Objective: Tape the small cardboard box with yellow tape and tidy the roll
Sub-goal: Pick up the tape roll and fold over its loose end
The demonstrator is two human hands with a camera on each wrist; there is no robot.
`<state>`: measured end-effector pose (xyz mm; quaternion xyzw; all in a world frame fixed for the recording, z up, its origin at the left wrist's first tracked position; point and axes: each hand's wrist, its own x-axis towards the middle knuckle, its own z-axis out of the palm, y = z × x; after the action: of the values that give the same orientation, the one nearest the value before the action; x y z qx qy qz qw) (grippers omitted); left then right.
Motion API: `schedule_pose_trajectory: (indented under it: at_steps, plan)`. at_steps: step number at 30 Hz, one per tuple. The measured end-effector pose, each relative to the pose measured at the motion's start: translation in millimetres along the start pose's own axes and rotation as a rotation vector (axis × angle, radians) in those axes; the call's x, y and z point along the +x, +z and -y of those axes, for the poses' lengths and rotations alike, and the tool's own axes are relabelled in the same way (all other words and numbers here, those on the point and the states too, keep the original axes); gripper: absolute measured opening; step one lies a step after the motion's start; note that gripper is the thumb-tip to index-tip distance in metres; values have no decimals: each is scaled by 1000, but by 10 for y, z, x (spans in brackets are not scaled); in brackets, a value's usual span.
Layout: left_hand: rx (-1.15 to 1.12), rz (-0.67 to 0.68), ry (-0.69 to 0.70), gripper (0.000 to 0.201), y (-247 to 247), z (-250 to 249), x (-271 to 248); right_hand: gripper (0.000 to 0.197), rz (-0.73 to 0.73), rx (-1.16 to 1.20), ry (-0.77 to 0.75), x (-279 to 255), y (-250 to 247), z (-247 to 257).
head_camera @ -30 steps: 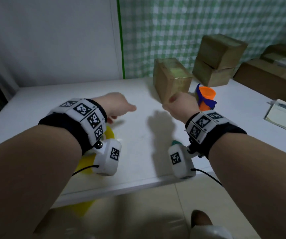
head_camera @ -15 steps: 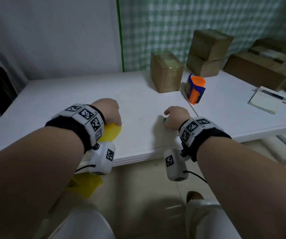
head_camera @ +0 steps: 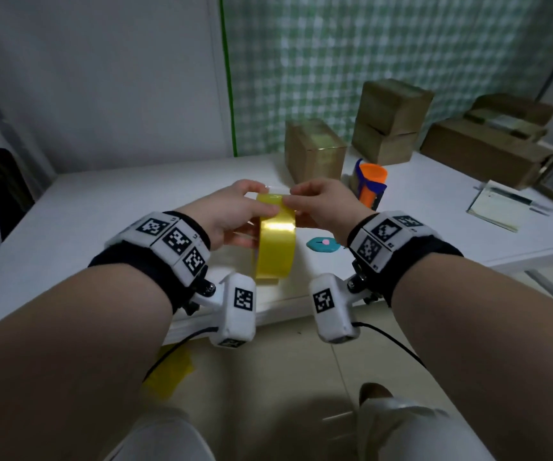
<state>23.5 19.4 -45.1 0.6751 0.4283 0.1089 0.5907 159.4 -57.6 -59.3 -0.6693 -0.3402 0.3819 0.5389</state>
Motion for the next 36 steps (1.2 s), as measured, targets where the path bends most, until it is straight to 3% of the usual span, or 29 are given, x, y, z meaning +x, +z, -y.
schedule_pose_trajectory:
  at_steps: [4,8,12,16,21,24,26,30,33,36]
  plan:
    - [145,-90,55,23,-40,-16,-17,28,37,-3,11,-13,28,6]
    - [126,-241,200,4,-77,-35,23,24,18,-55,-19,-11,132,34]
    - [65,-266,281,12,-67,25,68,8,-11,-88,-50,-3,157,61]
    - [23,-257,339,11,-65,94,72,17,-22,-130,-102,-3,154,58]
    - [21,-227,369,10,-94,142,47,15,-33,-187,-137,9,189,39]
    - [40,-188,377,11,-123,150,19,3,-9,-191,-125,4,185,42]
    - [73,-189,392,12,-126,152,14,11,32,-194,-112,-6,163,46]
    - [207,-277,453,14,-97,141,6,26,84,-175,-103,-39,136,54]
    - [307,-366,499,19,-48,133,9,23,70,-202,-112,-42,142,71]
    - [227,-379,501,18,2,163,9,10,39,-226,-109,-26,162,75]
